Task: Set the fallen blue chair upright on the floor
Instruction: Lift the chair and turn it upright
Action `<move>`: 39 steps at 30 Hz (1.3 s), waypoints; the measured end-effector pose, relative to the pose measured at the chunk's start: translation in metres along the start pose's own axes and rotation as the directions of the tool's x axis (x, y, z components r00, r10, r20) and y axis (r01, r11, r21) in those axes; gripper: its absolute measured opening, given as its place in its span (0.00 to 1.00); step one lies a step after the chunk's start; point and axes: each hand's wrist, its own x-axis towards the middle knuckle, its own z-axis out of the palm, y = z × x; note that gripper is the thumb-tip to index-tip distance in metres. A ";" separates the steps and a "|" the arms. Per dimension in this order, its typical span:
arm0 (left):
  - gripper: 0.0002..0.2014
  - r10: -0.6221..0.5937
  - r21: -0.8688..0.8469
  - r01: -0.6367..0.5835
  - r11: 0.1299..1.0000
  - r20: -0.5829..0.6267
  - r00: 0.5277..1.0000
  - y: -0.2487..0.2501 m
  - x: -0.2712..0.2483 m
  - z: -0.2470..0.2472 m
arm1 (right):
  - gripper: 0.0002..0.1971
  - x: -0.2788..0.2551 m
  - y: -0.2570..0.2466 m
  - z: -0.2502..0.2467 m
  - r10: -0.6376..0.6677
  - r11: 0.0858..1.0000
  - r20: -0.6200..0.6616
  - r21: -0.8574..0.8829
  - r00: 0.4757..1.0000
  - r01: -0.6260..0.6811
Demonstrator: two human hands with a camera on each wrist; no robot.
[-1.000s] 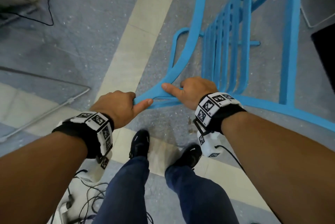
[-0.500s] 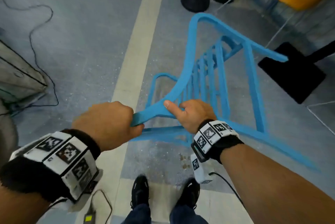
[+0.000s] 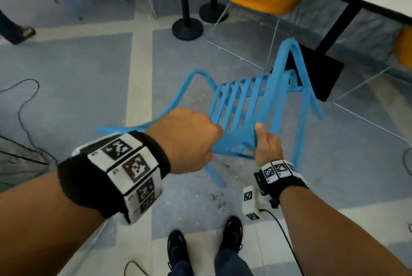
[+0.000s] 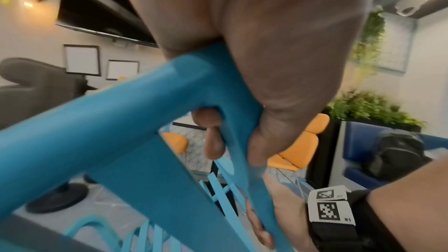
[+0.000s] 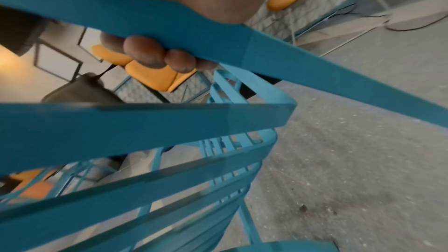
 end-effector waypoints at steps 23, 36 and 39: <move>0.10 0.022 -0.314 0.012 0.950 0.104 0.994 0.027 0.055 0.081 | 0.24 -0.118 0.048 -0.187 -0.041 0.998 -0.325 -0.054 0.945 0.025; 0.07 0.260 -0.316 -0.234 0.920 0.042 0.965 0.161 0.109 0.074 | 0.16 -0.158 0.121 -0.272 0.332 0.940 -0.582 0.137 0.742 -0.313; 0.05 0.265 -0.264 -0.241 0.934 0.057 0.963 0.202 0.125 0.072 | 0.16 -0.159 0.152 -0.304 0.330 0.929 -0.567 0.051 0.755 -0.367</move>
